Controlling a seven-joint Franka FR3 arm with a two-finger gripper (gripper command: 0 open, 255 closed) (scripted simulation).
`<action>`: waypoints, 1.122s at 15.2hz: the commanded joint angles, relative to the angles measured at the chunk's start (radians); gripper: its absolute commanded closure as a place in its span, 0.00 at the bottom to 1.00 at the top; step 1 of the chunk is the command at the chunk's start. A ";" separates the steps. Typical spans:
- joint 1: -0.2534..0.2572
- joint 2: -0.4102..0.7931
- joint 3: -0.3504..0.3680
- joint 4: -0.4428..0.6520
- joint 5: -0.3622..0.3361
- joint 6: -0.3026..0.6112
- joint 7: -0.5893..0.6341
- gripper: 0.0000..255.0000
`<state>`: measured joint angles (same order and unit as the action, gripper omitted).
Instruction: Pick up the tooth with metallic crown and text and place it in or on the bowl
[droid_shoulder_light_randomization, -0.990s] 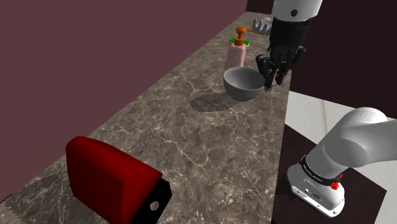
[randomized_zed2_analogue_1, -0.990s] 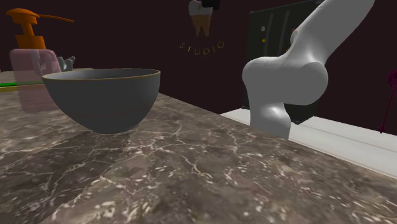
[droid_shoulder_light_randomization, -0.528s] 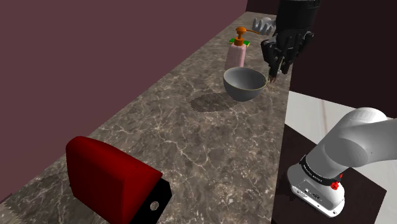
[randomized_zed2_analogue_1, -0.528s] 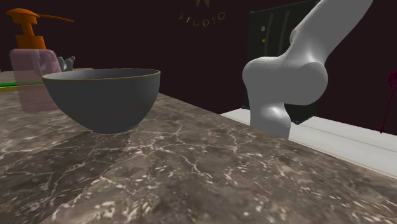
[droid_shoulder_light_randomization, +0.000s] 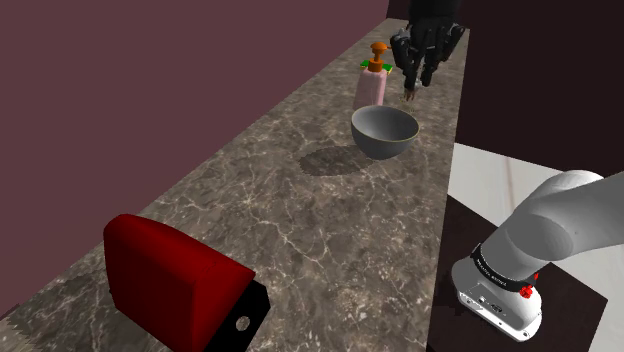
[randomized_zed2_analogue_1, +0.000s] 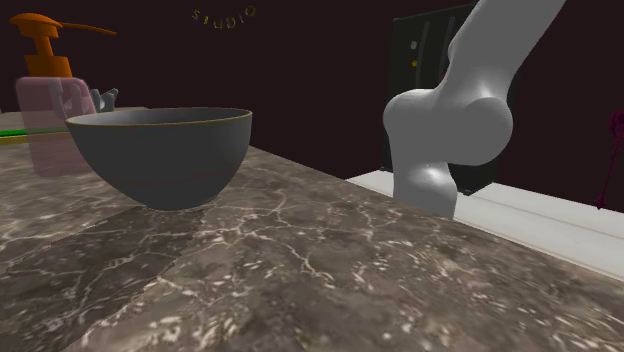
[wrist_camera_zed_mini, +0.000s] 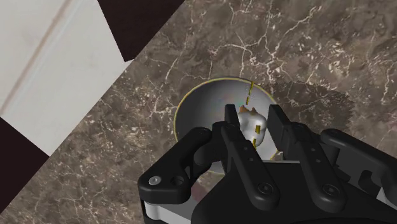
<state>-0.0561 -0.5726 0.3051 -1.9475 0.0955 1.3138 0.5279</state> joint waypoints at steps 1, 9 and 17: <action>-0.018 0.058 -0.020 0.046 -0.028 0.009 -0.032 1.00; -0.044 0.156 -0.045 0.078 -0.067 0.073 -0.078 1.00; -0.039 0.121 -0.044 -0.062 -0.059 0.179 -0.078 1.00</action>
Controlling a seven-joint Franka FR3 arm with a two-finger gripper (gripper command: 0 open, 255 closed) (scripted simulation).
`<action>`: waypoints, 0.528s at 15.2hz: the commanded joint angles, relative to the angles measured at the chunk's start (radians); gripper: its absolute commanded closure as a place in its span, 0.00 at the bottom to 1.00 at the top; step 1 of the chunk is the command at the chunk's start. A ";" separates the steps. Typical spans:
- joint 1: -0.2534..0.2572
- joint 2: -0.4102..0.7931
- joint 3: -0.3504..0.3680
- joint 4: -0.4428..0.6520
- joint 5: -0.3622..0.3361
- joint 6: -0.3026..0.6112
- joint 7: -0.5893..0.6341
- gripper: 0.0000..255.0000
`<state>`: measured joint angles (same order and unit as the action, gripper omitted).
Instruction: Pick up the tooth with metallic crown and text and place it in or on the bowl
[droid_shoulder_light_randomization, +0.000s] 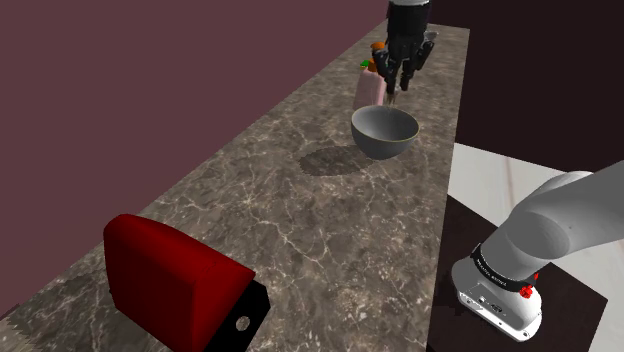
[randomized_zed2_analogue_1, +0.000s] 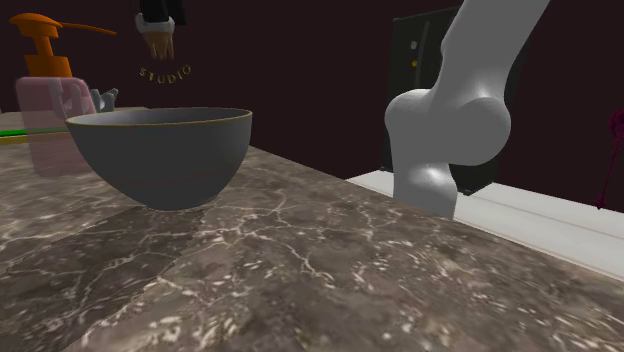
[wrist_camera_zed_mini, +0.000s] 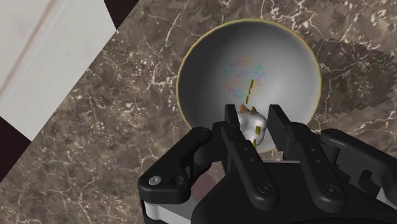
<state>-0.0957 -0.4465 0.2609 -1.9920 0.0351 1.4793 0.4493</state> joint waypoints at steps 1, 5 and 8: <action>0.002 -0.008 0.001 -0.034 0.002 0.027 0.001 1.00; 0.004 -0.020 0.003 -0.103 0.006 0.084 0.002 1.00; 0.004 -0.020 0.003 -0.103 0.006 0.084 0.002 1.00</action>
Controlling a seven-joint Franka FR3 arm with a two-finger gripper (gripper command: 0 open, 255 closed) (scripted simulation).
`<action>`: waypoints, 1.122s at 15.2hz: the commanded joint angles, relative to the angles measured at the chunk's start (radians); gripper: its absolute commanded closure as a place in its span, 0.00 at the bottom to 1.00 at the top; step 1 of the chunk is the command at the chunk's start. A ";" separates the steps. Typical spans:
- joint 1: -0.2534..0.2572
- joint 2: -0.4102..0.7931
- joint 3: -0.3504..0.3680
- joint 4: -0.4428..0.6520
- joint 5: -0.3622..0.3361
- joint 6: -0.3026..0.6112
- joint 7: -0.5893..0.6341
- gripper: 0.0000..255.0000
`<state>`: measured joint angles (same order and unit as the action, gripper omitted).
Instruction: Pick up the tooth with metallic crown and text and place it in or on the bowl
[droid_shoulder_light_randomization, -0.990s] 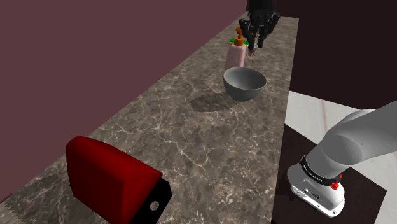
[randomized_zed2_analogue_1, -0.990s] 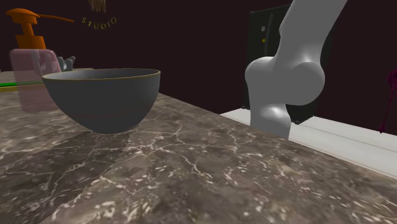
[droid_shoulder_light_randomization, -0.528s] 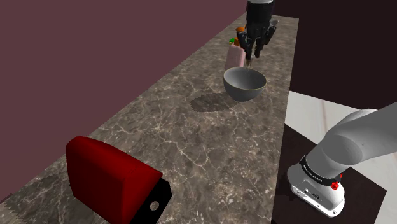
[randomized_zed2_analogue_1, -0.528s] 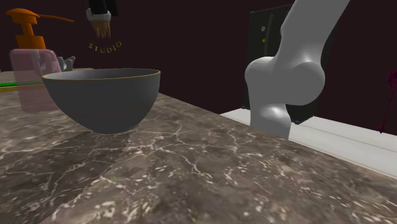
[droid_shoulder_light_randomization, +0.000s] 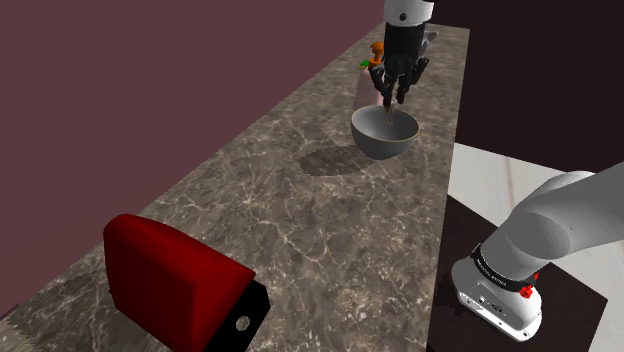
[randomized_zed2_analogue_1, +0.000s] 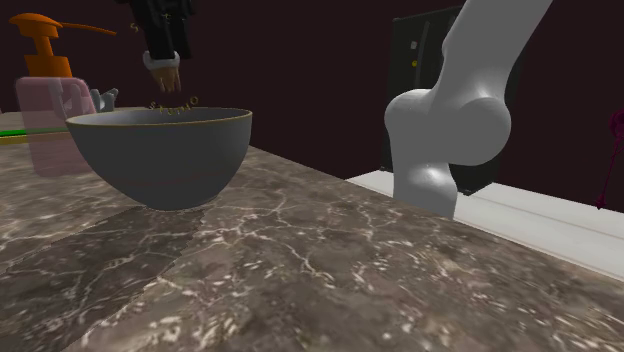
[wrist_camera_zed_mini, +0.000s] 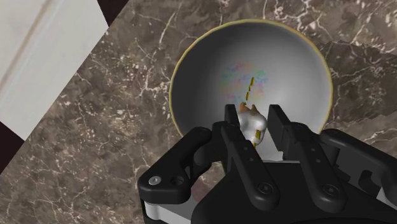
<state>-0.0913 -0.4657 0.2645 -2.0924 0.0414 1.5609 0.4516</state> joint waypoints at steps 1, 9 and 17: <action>0.000 -0.001 0.000 -0.003 0.000 0.003 -0.001 1.00; 0.000 -0.001 0.000 -0.003 0.000 0.002 0.000 0.00; -0.005 0.042 0.003 0.162 -0.008 -0.120 0.007 0.00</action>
<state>-0.0961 -0.4247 0.2679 -1.9384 0.0336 1.4483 0.4588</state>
